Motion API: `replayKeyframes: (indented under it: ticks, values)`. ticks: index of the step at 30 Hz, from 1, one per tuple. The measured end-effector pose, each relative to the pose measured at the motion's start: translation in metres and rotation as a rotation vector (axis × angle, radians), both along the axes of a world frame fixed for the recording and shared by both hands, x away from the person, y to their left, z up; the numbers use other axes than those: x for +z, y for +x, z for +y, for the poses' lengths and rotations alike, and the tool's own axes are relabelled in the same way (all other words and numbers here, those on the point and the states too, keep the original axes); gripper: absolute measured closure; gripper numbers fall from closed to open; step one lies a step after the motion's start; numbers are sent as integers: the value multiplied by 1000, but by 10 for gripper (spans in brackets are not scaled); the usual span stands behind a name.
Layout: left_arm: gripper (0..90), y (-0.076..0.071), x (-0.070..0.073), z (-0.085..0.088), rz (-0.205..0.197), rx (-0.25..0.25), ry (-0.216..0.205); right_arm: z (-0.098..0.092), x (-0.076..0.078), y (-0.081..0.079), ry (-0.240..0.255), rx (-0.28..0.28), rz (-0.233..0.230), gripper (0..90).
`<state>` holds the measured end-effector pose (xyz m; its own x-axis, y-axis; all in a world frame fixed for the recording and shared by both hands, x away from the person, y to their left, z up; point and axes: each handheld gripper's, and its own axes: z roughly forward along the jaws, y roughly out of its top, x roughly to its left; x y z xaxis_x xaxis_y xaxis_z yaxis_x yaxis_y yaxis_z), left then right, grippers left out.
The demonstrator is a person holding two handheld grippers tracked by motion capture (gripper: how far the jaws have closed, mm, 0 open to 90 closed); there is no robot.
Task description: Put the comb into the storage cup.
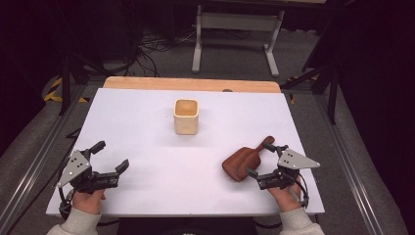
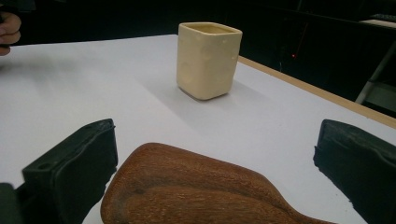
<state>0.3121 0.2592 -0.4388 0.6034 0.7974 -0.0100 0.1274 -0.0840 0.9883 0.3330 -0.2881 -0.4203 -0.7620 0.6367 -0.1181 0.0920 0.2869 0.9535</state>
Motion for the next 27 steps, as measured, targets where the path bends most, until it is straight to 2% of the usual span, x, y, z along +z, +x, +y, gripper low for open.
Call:
replayKeyframes:
  ticks: [11,19,21,24,27]
  values:
    - [13,0,0,1,4,1,3,-2,9,3,-15,-2,5,4]
    - [13,0,0,0,1,-2,7,0,21,15,-32,8,36,9]
    - [12,0,0,0,3,-2,3,2,26,20,-50,7,44,9]
    - [12,0,0,0,-2,-3,6,3,29,23,-49,10,41,10]
    - [11,1,0,0,0,-3,6,5,34,32,-44,15,58,10]
